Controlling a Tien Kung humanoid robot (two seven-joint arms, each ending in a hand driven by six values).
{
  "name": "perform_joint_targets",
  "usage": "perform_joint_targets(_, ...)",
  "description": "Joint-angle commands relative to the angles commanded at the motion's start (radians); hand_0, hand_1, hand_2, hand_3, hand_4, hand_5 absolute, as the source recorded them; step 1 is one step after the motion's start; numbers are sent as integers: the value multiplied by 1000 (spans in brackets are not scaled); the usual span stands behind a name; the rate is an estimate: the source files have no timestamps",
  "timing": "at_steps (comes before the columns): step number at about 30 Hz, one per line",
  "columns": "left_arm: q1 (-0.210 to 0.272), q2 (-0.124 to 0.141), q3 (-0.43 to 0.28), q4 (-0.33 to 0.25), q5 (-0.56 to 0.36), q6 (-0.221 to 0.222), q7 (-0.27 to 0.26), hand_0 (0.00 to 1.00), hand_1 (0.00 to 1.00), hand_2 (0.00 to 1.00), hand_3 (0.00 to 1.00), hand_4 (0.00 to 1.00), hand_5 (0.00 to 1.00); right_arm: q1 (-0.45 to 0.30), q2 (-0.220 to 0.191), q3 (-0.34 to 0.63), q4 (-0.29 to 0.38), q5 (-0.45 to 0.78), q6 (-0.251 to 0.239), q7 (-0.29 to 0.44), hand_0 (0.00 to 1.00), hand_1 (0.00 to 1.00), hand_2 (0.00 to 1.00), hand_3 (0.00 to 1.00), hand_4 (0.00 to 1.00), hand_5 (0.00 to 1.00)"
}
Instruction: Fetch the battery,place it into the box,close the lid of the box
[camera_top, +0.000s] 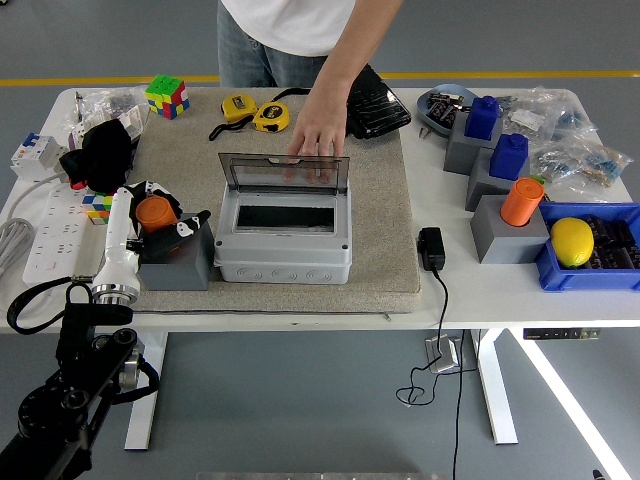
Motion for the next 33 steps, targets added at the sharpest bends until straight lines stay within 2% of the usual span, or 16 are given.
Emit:
perform_joint_targets(25,-12,0,-2,-15,-3,66,-15,39,51,120,137,940,24,0,0,1,0,-2,1,0,824,789,764,796,998,998)
perform_joint_targets(26,-13,0,-3,-14,-7,67,-17,30,44,106,132,846,138,0,0,2,0,-2,0,0,824,789,763,796,998,998)
perform_joint_targets(31,-13,2,-4,-22,-29,74,-30,30,44,106,132,846,138,-2,0,1,0,-2,0,0,824,789,763,796,998,998)
perform_joint_targets(32,-14,2,-5,-26,-31,75,-30,25,36,97,122,822,198,-2,0,1,0,-2,0,0,824,789,763,796,998,998)
perform_joint_targets(33,-15,3,-5,-30,-32,77,-31,25,36,97,122,822,198,-2,0,1,0,-2,0,0,824,789,763,796,998,998)
